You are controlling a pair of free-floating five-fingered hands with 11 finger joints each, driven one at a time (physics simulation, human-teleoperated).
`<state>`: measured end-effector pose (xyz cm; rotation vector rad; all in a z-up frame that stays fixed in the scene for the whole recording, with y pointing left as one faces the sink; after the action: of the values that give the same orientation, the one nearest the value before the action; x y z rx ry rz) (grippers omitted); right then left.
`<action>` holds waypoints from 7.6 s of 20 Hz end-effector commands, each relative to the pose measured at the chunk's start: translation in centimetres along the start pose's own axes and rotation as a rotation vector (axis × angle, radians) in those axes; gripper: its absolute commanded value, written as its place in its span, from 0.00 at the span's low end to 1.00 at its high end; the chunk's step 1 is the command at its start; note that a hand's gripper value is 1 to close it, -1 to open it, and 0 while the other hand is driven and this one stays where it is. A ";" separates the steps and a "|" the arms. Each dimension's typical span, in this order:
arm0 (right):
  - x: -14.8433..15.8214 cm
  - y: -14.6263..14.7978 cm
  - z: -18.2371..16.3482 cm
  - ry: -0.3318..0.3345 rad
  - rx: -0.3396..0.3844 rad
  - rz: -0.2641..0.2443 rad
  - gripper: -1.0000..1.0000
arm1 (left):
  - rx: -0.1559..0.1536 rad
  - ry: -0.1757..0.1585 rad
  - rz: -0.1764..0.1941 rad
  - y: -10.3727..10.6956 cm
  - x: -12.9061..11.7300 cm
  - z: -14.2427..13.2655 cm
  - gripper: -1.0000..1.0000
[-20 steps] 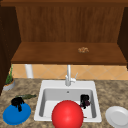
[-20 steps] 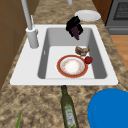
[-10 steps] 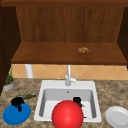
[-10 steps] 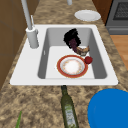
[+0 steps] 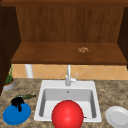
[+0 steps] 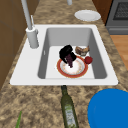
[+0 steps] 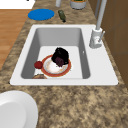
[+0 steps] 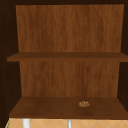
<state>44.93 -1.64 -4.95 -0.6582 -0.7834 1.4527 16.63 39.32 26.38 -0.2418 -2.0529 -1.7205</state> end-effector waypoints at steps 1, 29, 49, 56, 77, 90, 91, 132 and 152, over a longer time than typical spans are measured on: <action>1.6 0.6 -4.5 0.003 0.035 -0.004 1.00 | 0.000 0.000 0.000 0.0 0.0 0.0 0.50; 0.2 -4.6 2.8 -0.046 0.276 0.091 0.00 | 0.000 0.000 0.000 0.0 0.0 0.0 0.50; -8.8 -9.8 11.0 -0.108 0.112 0.070 0.00 | 0.000 0.000 0.000 0.0 0.0 0.0 0.50; -12.7 -10.9 13.8 -0.131 0.052 0.055 0.00 | 0.000 0.000 0.000 0.0 0.0 0.0 0.50; -22.1 -9.2 25.2 -0.164 -0.034 0.027 0.00 | 0.000 0.000 0.000 0.0 0.0 0.0 0.50; -24.6 -3.8 33.2 -0.165 -0.059 0.025 0.00 | 0.000 0.000 0.000 0.0 0.0 0.0 0.50; -24.8 -3.4 33.7 -0.165 -0.059 0.024 0.00 | 0.000 0.000 0.000 0.0 0.0 0.0 0.50; -24.1 -11.5 23.8 -0.118 0.043 0.072 0.00 | 0.000 0.000 0.000 0.0 0.0 0.0 0.50; -13.3 -4.9 14.2 -0.143 -0.235 0.173 0.00 | 0.000 0.000 0.000 0.0 0.0 0.0 0.50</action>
<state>37.38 -17.28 8.87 -0.8175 -0.9978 1.5235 16.63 39.32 26.38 -0.2418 -2.0529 -1.7205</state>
